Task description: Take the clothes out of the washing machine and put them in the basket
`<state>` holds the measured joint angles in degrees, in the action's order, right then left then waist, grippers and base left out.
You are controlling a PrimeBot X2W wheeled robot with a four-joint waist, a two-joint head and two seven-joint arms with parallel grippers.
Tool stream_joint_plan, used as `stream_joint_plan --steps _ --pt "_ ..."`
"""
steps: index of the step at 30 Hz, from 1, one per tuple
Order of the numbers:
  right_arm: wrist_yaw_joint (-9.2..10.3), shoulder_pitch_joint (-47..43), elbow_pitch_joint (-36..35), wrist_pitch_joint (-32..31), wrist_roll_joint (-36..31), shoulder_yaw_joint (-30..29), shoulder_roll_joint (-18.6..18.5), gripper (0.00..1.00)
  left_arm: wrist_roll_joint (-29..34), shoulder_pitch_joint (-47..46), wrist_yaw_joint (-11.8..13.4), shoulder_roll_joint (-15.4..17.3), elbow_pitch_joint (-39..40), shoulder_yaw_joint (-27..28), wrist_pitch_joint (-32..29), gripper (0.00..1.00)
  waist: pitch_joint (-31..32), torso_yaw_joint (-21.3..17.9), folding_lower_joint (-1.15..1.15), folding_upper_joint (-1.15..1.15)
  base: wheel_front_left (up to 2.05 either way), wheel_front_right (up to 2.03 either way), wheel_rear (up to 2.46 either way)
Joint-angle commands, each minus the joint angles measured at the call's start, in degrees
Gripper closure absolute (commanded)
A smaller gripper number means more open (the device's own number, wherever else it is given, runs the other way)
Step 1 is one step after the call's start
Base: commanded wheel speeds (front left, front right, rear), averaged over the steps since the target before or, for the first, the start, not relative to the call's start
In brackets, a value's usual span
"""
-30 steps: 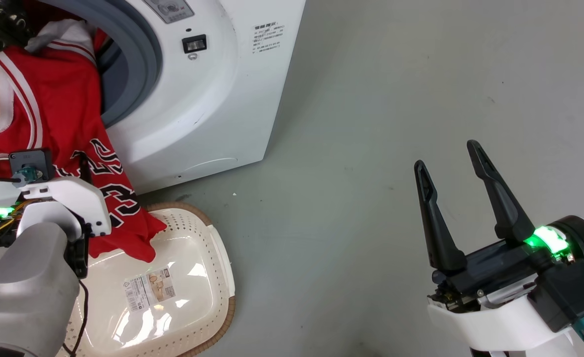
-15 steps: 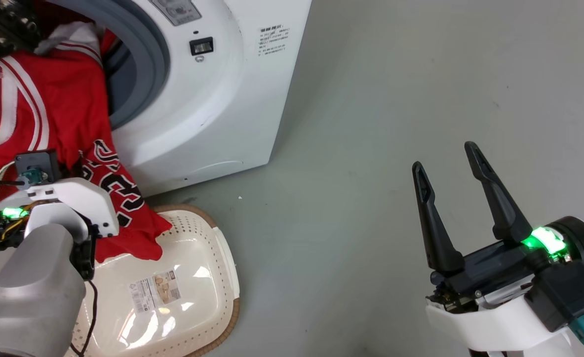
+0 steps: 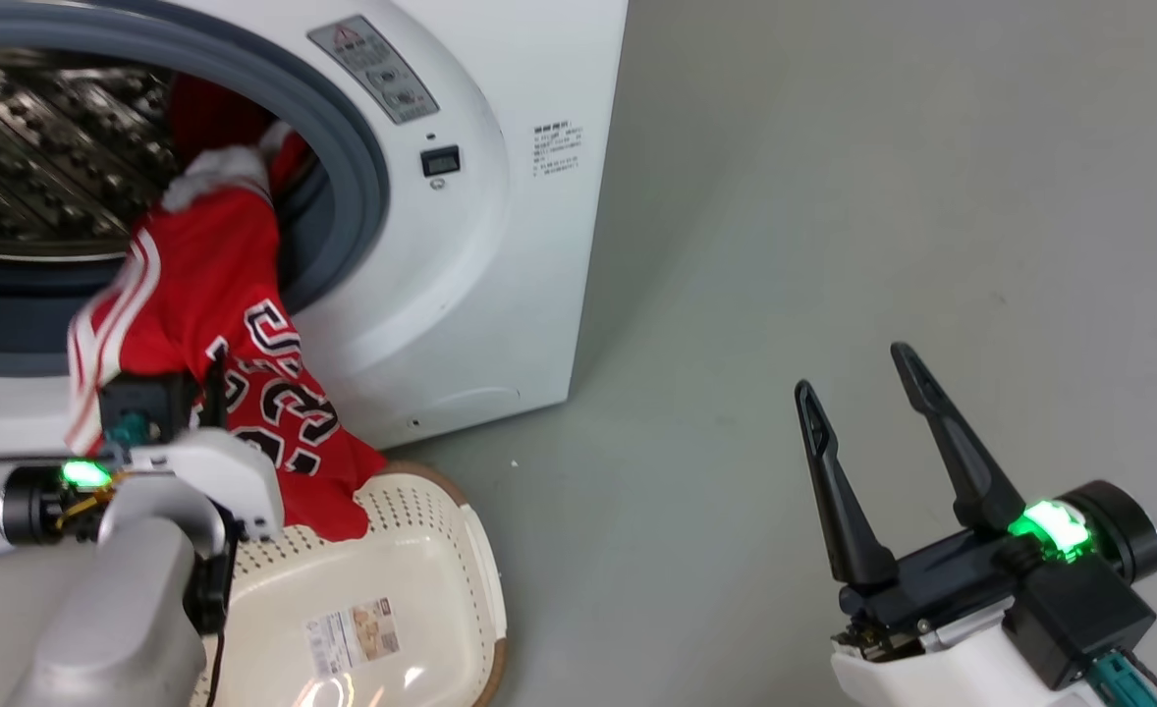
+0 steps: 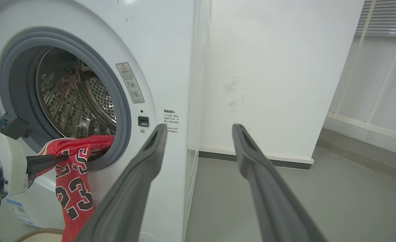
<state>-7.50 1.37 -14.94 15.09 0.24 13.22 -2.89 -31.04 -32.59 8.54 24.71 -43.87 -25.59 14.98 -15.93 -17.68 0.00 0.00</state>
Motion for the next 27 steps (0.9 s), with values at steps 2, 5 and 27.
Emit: stream_joint_plan --steps 2,5,27 --pt "0.02 -0.9 0.3 0.1 -0.5 -0.1 0.0 0.00 1.0 2.1 0.4 0.2 2.5 0.4 0.3 1.00 2.1 0.7 0.00 0.00 0.00 0.00 0.00" --pt "0.02 -2.0 0.5 0.1 -1.0 -0.1 0.0 0.00 2.5 5.2 1.1 0.7 7.0 1.0 0.3 1.00 3.6 1.0 0.00 0.00 0.00 0.00 0.00" --pt "0.02 -3.2 0.8 0.1 -1.1 0.0 0.0 0.00 3.6 21.9 3.2 5.0 27.0 -3.2 -7.1 1.00 3.6 0.2 0.00 0.00 0.00 0.00 0.00"
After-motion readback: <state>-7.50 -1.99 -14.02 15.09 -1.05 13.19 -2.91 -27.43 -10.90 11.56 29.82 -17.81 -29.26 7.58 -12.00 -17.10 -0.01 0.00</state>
